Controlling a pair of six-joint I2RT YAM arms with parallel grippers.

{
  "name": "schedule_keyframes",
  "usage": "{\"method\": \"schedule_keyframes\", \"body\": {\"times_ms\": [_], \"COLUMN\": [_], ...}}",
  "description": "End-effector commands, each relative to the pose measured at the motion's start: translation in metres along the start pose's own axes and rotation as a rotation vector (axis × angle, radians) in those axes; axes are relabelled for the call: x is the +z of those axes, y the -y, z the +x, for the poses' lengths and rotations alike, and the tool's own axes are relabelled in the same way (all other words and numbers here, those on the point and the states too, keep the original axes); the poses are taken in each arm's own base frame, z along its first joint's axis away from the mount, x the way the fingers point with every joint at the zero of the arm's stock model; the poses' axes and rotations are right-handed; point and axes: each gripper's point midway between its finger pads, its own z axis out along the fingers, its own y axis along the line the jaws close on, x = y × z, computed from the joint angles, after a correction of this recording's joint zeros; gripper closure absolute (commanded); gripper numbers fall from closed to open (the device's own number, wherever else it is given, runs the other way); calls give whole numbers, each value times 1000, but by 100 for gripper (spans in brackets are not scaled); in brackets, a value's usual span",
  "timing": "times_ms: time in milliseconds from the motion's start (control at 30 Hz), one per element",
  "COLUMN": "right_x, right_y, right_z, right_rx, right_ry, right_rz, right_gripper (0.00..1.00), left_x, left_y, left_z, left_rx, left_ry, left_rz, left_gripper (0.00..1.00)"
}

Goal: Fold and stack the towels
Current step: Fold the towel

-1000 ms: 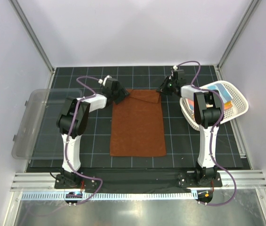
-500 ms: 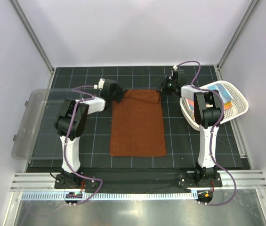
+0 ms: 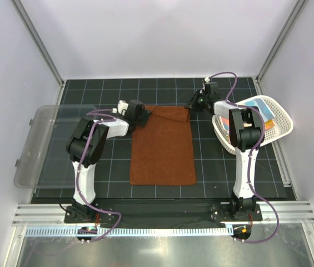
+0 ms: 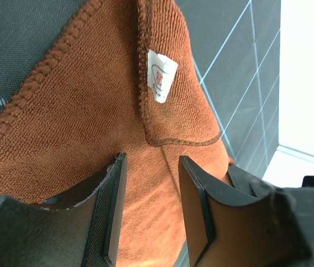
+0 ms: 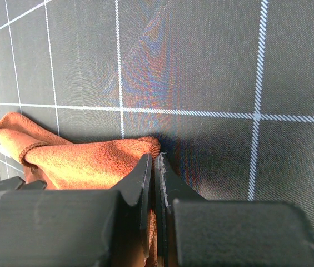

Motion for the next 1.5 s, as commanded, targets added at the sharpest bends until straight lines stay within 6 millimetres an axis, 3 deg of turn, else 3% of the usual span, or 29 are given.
{"method": "schedule_keyframes", "body": {"times_ms": [0,1233,1467], "right_x": [-2,-5,-3], "right_y": [-12,-12,-9], "right_z": [-20,-21,-20], "right_rx": [-17,-40,-40], "right_ry": [48,49,45], "right_rz": [-40,-33,-29], "right_gripper": [99,99,99], "left_x": [-5,18,18], "left_y": [20,11,13], "left_z": [-17,-14,-17], "left_rx": [-65,-213,-214], "left_ry": [66,78,86], "left_rz": [58,82,85], "left_gripper": [54,62,72]}}
